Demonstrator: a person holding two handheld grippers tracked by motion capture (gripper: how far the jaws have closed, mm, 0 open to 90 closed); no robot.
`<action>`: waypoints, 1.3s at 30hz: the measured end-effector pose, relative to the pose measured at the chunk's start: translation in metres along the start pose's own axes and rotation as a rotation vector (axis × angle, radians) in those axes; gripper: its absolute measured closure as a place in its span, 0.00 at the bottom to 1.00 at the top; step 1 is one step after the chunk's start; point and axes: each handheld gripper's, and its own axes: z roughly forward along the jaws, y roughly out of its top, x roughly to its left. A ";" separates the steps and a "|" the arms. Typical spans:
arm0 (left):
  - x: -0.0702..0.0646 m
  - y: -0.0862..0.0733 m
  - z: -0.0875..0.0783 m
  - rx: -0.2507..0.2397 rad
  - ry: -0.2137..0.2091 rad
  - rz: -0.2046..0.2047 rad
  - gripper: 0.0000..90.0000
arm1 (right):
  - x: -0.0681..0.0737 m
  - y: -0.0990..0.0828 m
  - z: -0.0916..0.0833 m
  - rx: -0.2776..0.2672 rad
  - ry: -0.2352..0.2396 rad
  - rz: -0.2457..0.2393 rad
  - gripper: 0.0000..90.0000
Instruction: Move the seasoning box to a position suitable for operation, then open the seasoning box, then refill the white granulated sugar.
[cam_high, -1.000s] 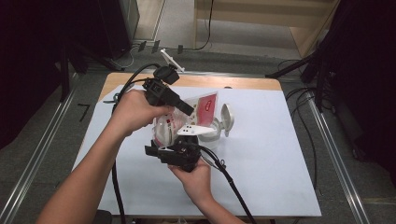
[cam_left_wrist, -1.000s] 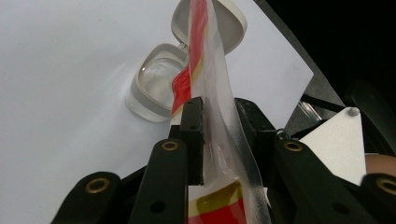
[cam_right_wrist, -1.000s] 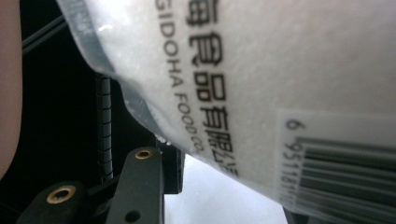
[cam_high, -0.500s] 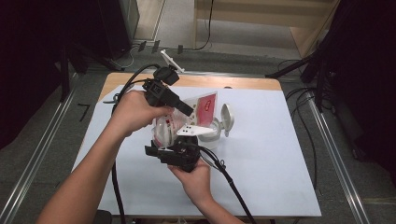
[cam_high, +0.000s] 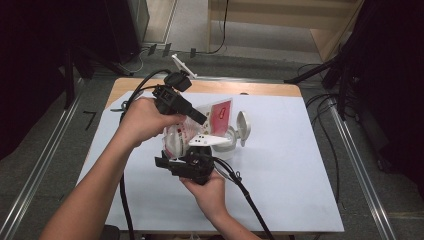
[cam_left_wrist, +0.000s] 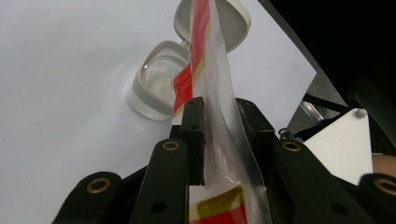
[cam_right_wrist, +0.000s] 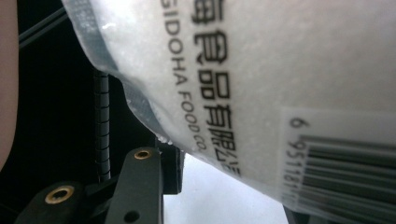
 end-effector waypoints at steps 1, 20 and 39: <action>0.000 0.000 0.000 0.006 0.001 0.000 0.84 | 0.000 0.000 0.000 0.000 -0.002 -0.002 0.68; 0.000 0.001 0.004 0.002 -0.008 0.003 0.84 | -0.003 0.000 -0.002 0.005 -0.021 0.000 0.69; 0.000 0.000 0.001 0.004 -0.004 0.004 0.84 | 0.000 0.000 -0.002 0.004 -0.008 0.001 0.69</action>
